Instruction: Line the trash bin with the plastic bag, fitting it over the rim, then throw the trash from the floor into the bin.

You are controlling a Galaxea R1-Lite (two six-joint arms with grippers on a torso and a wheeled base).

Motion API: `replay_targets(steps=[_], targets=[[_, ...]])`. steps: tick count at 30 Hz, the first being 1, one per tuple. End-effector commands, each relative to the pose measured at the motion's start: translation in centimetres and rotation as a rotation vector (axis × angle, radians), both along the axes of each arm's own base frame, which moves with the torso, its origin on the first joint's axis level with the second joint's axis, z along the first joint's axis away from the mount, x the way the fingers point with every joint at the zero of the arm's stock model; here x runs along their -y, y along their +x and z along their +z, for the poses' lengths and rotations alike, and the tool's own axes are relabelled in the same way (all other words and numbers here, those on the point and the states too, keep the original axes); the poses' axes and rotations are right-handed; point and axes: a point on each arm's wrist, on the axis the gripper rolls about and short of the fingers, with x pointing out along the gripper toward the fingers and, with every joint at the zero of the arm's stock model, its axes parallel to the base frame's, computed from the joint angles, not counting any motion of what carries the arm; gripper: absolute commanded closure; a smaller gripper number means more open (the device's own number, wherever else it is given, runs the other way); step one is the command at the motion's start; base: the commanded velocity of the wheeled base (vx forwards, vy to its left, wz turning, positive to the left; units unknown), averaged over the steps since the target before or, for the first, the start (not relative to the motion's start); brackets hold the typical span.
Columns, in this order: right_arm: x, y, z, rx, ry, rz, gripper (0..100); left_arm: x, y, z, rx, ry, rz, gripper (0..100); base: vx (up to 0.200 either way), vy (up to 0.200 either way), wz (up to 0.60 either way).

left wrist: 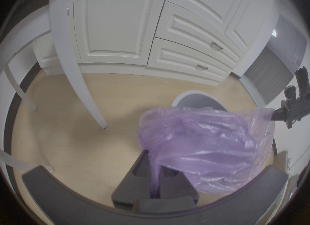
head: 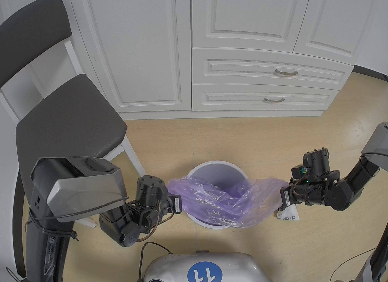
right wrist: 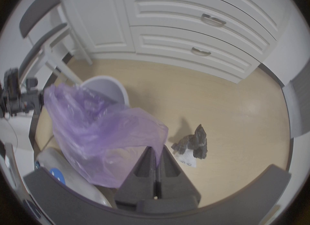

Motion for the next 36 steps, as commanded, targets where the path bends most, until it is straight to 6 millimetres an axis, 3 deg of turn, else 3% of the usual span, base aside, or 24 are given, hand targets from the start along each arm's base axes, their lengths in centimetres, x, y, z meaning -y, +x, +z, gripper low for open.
replay_targets(steps=[1, 11, 22, 30, 36], targets=[[0.5, -1.7, -0.3, -0.043, -0.062, 0.036, 100, -1.9, -1.3, 0.9, -0.022, 0.048, -0.006, 100, 0.0, 0.0, 0.0], [1.3, -4.2, 0.6, -0.106, -0.174, 0.124, 100, -3.6, -3.5, 0.7, -0.079, 0.118, -0.053, 100, 0.0, 0.0, 0.0], [1.6, -5.2, 0.3, -0.125, -0.228, 0.176, 100, -4.0, -4.5, 0.1, -0.112, 0.138, -0.062, 100, 0.0, 0.0, 0.0], [0.0, -4.2, -3.7, -0.242, -0.252, 0.224, 100, -3.0, -4.1, -2.8, -0.158, 0.166, -0.087, 100, 0.0, 0.0, 0.0], [-0.6, -2.9, -5.6, -0.27, -0.229, 0.198, 100, -2.2, -2.9, -2.8, -0.16, 0.167, -0.091, 100, 0.0, 0.0, 0.0]])
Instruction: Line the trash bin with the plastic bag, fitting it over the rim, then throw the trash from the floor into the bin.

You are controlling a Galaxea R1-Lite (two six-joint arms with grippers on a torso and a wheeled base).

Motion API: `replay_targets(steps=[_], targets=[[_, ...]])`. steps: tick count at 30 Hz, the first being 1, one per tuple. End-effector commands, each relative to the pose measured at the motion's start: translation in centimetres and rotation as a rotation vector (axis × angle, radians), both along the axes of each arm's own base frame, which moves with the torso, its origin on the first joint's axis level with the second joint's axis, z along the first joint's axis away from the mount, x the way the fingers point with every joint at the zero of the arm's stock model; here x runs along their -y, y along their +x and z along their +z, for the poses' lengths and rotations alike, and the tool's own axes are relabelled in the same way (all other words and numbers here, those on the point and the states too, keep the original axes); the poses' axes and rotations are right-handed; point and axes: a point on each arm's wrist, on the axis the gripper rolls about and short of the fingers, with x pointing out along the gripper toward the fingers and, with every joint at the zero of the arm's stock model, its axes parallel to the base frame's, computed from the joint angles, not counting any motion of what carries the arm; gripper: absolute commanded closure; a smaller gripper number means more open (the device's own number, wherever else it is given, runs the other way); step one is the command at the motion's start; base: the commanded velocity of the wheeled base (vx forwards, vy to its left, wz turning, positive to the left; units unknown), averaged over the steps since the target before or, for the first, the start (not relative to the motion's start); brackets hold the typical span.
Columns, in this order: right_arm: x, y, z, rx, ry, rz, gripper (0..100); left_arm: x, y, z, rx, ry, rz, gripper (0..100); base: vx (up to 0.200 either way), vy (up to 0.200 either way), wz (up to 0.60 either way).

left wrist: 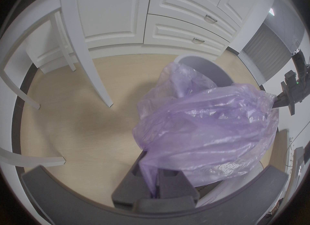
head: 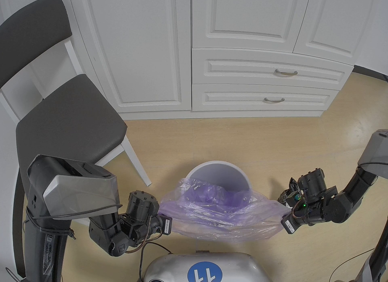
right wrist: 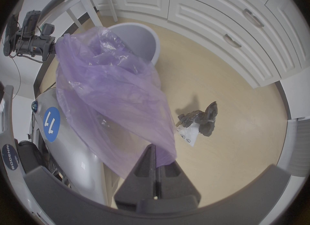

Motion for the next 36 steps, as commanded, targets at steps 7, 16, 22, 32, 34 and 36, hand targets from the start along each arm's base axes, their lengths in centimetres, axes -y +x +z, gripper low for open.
replay_targets(steps=[7, 16, 22, 32, 34, 36], targets=[[-1.6, 2.6, -3.6, -0.008, 0.089, -0.096, 100, 1.1, 3.1, -0.4, 0.042, -0.021, 0.025, 100, 0.0, 0.0, 0.0], [-2.1, 2.1, -4.5, 0.02, 0.115, -0.094, 100, 2.0, 3.8, 1.3, 0.098, -0.054, 0.019, 100, 0.0, 0.0, 0.0], [-1.9, 1.2, -4.0, 0.017, 0.089, -0.065, 100, 1.1, 1.7, 3.2, 0.068, -0.026, 0.007, 100, 0.0, 0.0, 0.0], [-1.5, -0.9, -4.0, -0.021, 0.015, 0.023, 100, 0.0, -1.0, 3.0, -0.046, 0.079, -0.035, 100, 0.0, 0.0, 0.0], [-1.4, -1.0, -4.1, -0.025, 0.012, 0.024, 100, 0.0, -1.1, 2.8, -0.05, 0.081, -0.035, 100, 0.0, 0.0, 0.0], [-1.5, -0.9, -4.3, -0.03, 0.011, 0.024, 100, 0.0, -0.8, 2.6, -0.051, 0.082, -0.03, 100, 0.0, 0.0, 0.0]])
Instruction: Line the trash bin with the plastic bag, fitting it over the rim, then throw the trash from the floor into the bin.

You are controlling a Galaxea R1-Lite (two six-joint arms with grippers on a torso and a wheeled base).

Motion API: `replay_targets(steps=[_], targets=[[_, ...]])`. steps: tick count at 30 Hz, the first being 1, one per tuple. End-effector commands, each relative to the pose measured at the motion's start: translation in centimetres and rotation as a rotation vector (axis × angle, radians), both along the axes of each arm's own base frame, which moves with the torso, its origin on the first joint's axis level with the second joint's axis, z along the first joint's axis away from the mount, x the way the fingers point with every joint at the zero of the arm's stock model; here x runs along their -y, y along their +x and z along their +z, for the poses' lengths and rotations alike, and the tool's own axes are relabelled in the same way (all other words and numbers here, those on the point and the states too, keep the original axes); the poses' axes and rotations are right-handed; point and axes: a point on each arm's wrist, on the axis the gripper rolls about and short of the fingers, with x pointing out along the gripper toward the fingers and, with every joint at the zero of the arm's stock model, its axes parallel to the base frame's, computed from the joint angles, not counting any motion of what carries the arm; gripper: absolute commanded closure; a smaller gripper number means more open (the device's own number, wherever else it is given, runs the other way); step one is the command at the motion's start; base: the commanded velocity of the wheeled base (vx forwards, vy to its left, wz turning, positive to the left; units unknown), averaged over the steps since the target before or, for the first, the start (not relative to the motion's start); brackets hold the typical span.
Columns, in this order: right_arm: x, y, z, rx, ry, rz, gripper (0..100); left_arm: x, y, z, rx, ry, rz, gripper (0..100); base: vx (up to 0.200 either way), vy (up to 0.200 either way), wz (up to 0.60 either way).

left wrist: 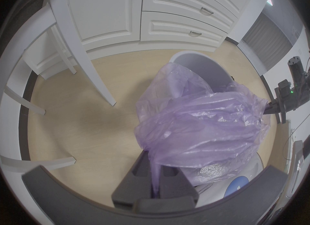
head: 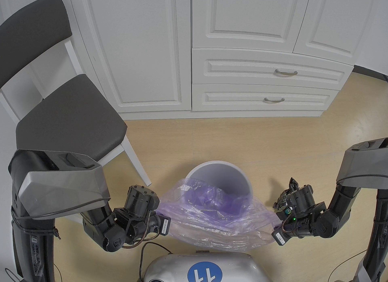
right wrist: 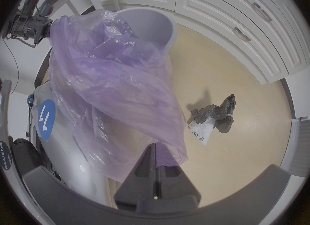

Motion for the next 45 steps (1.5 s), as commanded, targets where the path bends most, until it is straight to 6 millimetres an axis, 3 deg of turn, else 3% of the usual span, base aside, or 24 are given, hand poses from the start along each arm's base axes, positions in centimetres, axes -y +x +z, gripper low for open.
replay_targets(steps=[1, 5, 11, 25, 26, 37, 38, 40, 45], targets=[[0.0, -0.2, 0.0, -0.003, -0.002, 0.003, 100, 0.0, -0.1, 0.1, 0.001, -0.001, 0.0, 100, 0.0, 0.0, 0.0], [-0.1, 0.2, -0.8, -0.02, -0.009, -0.005, 100, 0.1, 1.2, -0.7, 0.008, -0.002, 0.019, 100, 0.0, 0.0, 0.0], [0.2, 0.5, -0.9, -0.013, -0.017, -0.026, 100, -0.1, 1.6, -1.4, 0.001, 0.002, 0.03, 100, 0.0, 0.0, 0.0], [0.5, 0.8, -1.2, -0.012, -0.029, -0.05, 100, -1.3, 3.0, -0.8, 0.034, -0.012, 0.071, 100, 0.0, 0.0, 0.0], [0.5, 0.8, -1.1, -0.012, -0.029, -0.048, 0, -1.2, 2.9, -0.7, 0.038, -0.014, 0.068, 100, 0.0, 0.0, 0.0], [1.0, -0.8, 2.6, 0.088, -0.003, -0.003, 0, 0.2, 1.6, 1.6, 0.12, -0.089, 0.03, 100, 0.0, 0.0, 0.0], [1.1, -2.0, 4.3, 0.133, 0.019, 0.062, 0, 0.8, 1.3, 1.9, 0.158, -0.144, 0.034, 100, 0.0, 0.0, 0.0], [1.1, -2.7, 5.3, 0.156, 0.053, 0.107, 0, 0.9, 1.2, 2.1, 0.173, -0.16, 0.033, 100, 0.0, 0.0, 0.0], [0.1, -3.1, 6.3, 0.196, 0.107, 0.178, 0, 1.1, 1.5, 2.2, 0.186, -0.183, 0.041, 100, 0.0, 0.0, 0.0]])
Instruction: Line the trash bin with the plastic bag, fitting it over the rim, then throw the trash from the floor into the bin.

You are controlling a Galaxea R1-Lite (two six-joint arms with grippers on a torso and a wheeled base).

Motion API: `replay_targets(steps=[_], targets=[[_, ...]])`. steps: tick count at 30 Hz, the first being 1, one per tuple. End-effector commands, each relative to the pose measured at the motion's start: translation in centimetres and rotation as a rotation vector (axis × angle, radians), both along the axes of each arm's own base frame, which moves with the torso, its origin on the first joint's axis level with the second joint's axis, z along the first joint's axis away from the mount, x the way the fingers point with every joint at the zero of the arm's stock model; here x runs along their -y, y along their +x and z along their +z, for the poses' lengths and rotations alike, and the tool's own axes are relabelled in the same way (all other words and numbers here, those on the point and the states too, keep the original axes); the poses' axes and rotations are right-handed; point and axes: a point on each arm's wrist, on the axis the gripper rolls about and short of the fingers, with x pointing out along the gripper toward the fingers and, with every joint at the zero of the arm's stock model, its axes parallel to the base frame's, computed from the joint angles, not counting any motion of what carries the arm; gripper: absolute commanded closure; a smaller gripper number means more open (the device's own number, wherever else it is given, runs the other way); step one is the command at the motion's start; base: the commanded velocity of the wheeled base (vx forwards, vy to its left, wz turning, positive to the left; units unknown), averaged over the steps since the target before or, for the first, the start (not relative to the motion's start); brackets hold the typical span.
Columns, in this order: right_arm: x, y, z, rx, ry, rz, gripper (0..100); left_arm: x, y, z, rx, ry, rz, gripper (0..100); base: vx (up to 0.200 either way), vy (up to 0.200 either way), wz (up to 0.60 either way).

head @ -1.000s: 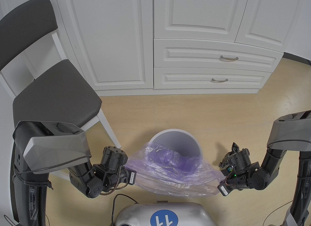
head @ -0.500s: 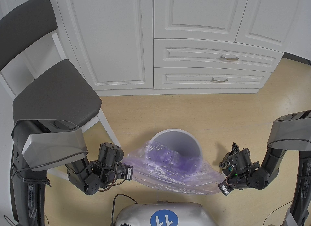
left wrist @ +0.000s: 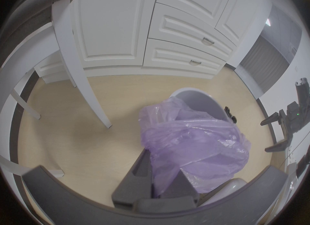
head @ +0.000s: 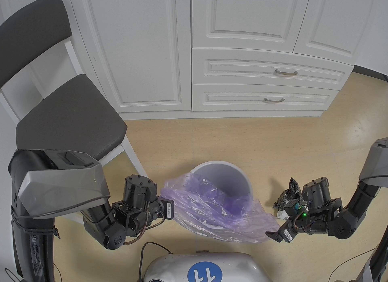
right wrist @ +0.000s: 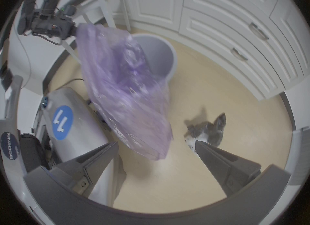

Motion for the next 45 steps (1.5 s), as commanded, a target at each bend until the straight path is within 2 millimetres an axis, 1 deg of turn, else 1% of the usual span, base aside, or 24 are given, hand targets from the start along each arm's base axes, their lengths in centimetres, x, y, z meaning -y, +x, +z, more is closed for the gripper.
replay_targets(steps=[1, 3, 4, 5, 7, 8, 9, 10, 11, 12, 13, 14, 15, 23, 25, 32, 35, 37, 38, 42, 45], targets=[[-2.2, -0.6, 2.8, 0.149, 0.089, 0.101, 0, 0.6, 0.3, 1.0, 0.054, -0.072, 0.008, 100, 0.0, 0.0, 0.0], [-3.4, 0.2, 3.1, 0.198, 0.122, 0.121, 0, 0.9, 0.7, 1.5, 0.09, -0.095, 0.01, 100, 0.0, 0.0, 0.0], [-3.6, 0.3, 3.1, 0.202, 0.126, 0.124, 0, 0.9, 0.8, 1.6, 0.093, -0.097, 0.011, 100, 0.0, 0.0, 0.0], [-4.9, 1.0, 3.1, 0.226, 0.155, 0.139, 0, 1.1, 1.0, 1.8, 0.106, -0.1, 0.019, 100, 0.0, 0.0, 0.0], [-5.9, 1.5, 2.9, 0.228, 0.171, 0.153, 0, 1.1, 1.2, 2.0, 0.115, -0.1, 0.027, 100, 0.0, 0.0, 0.0], [-6.7, 1.8, 2.5, 0.218, 0.18, 0.159, 0, 1.1, 1.2, 2.0, 0.116, -0.097, 0.03, 100, 0.0, 0.0, 0.0], [-6.7, 1.8, 2.5, 0.218, 0.18, 0.159, 0, 1.1, 1.2, 2.0, 0.116, -0.097, 0.03, 100, 0.0, 0.0, 0.0], [-7.5, 2.2, 1.4, 0.195, 0.188, 0.162, 0, 1.1, 1.1, 1.9, 0.115, -0.097, 0.034, 100, 0.0, 0.0, 0.0], [-7.6, 2.2, 1.2, 0.188, 0.187, 0.162, 0, 1.1, 1.1, 1.9, 0.114, -0.096, 0.034, 100, 0.0, 0.0, 0.0], [-7.8, 2.3, 0.4, 0.167, 0.184, 0.158, 0, 1.1, 1.1, 1.6, 0.109, -0.092, 0.035, 100, 0.0, 0.0, 0.0], [-7.8, 2.3, 0.4, 0.167, 0.184, 0.158, 0, 1.1, 1.1, 1.6, 0.109, -0.092, 0.035, 100, 0.0, 0.0, 0.0], [-7.8, 2.3, -0.3, 0.152, 0.178, 0.16, 0, 1.0, 1.0, 1.4, 0.102, -0.086, 0.035, 100, 0.0, 0.0, 0.0], [-7.8, 2.3, -0.5, 0.149, 0.176, 0.16, 0, 1.0, 1.1, 1.4, 0.102, -0.087, 0.037, 100, 0.0, 0.0, 0.0], [-8.2, 2.1, -1.0, 0.148, 0.176, 0.178, 0, 0.7, 1.1, 1.6, 0.106, -0.088, 0.044, 100, 0.0, 0.0, 0.0], [-8.4, 2.3, -2.1, 0.129, 0.157, 0.171, 0, 0.7, 1.1, 1.7, 0.108, -0.089, 0.044, 100, 0.0, 0.0, 0.0], [-8.9, 3.1, -3.4, 0.113, 0.152, 0.164, 0, 0.7, 1.1, 1.7, 0.108, -0.089, 0.044, 100, 0.0, 0.0, 0.0], [-9.1, 3.4, -4.6, 0.093, 0.141, 0.162, 0, 0.7, 1.1, 1.7, 0.108, -0.089, 0.044, 100, 0.0, 0.0, 0.0], [-9.1, 3.6, -4.9, 0.103, 0.144, 0.159, 0, 0.6, 1.0, 1.6, 0.105, -0.087, 0.044, 100, 0.0, 0.0, 0.0], [-9.1, 3.7, -5.0, 0.115, 0.149, 0.156, 100, 0.6, 1.0, 1.6, 0.102, -0.085, 0.044, 100, 0.0, 0.0, 0.0], [-9.0, 4.0, -3.9, 0.195, 0.192, 0.15, 100, 0.4, 0.7, 1.1, 0.089, -0.077, 0.044, 100, 0.0, 0.0, 0.0], [-8.6, 3.9, -2.4, 0.225, 0.205, 0.143, 100, 0.3, 0.7, 0.8, 0.099, -0.083, 0.045, 100, 0.0, 0.0, 0.0]])
